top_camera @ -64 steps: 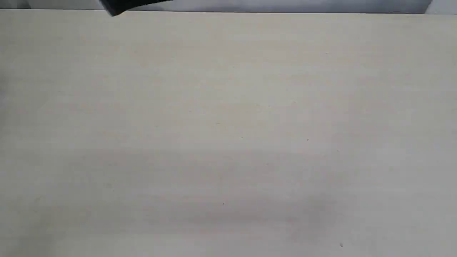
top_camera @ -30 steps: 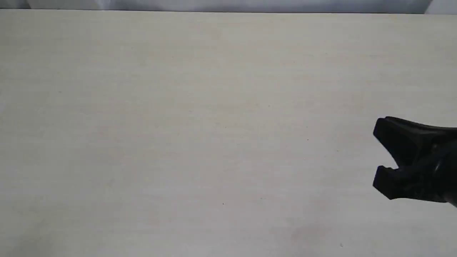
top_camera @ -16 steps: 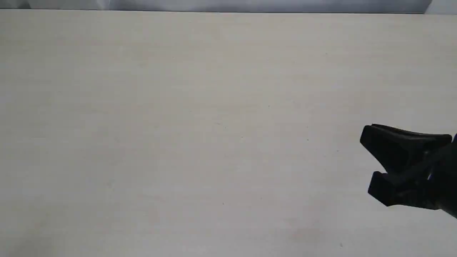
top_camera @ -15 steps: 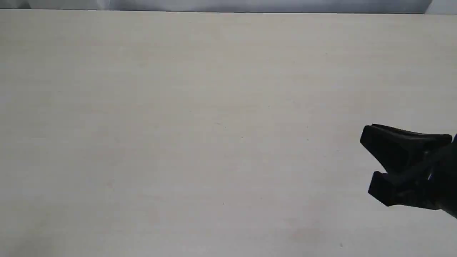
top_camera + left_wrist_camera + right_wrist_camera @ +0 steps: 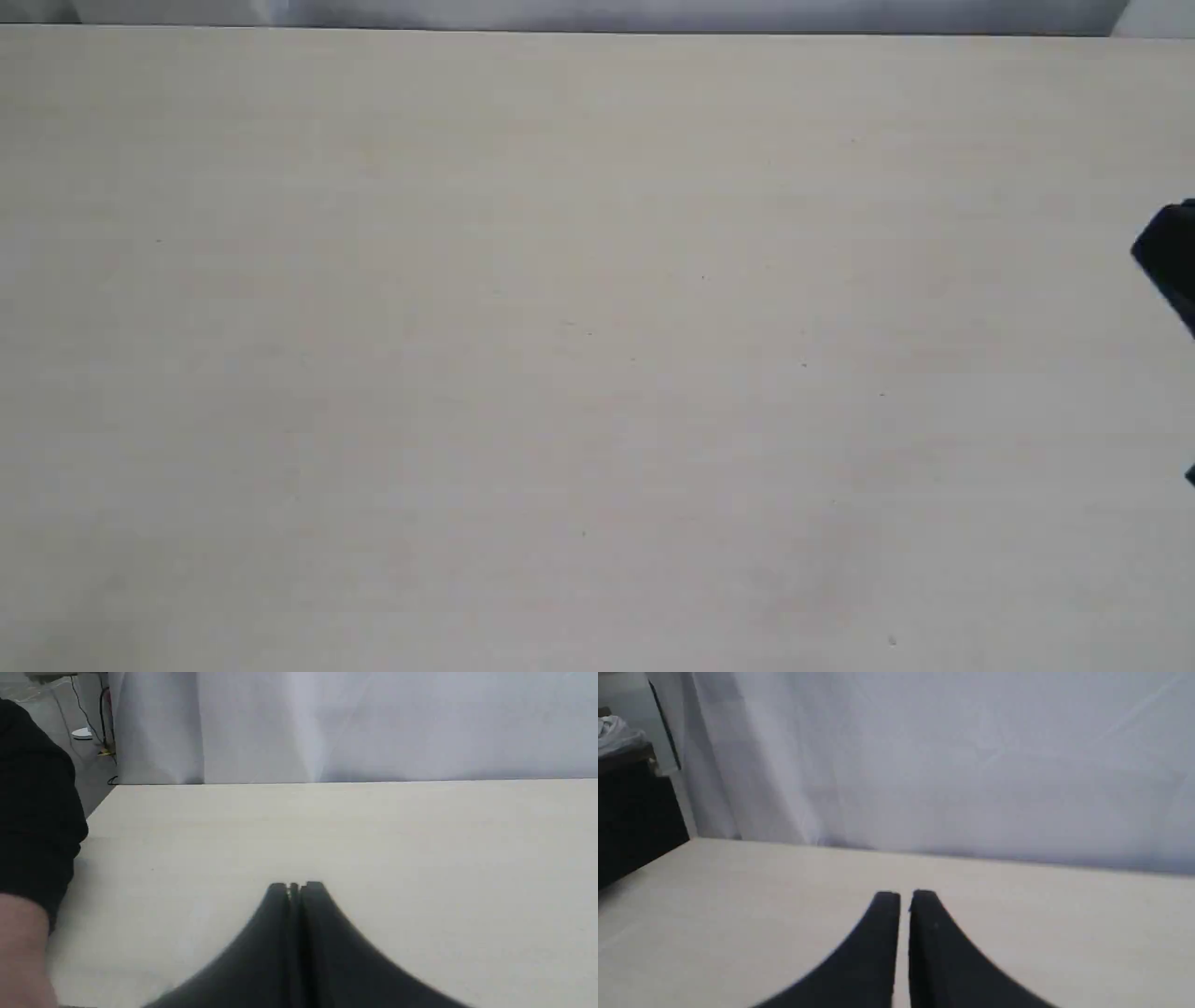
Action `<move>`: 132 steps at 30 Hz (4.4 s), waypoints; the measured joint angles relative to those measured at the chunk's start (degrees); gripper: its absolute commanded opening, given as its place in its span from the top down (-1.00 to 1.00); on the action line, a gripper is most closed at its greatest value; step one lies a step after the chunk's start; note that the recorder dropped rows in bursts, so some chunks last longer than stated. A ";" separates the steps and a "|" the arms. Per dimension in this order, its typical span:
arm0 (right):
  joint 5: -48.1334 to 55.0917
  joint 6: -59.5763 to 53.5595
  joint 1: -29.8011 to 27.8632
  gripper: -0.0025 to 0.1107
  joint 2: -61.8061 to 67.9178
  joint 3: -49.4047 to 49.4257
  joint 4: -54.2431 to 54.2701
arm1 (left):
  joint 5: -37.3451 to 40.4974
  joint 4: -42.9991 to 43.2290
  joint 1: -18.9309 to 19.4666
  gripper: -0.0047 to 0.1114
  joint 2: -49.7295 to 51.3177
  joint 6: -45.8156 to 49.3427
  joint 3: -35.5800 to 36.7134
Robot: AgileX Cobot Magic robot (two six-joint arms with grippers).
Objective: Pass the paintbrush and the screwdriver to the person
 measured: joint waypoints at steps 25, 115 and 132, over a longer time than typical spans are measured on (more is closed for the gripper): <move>-15.94 -4.46 -36.11 0.88 -17.03 12.03 -4.87 | 0.00 0.00 0.00 0.92 0.00 0.00 0.00; 17.48 -85.97 -36.09 0.88 -17.38 12.03 74.26 | 0.00 0.00 0.00 0.92 0.00 0.00 0.00; 17.94 -86.30 -28.00 0.88 -17.38 12.03 74.61 | 0.00 0.00 0.00 0.92 0.00 0.00 0.00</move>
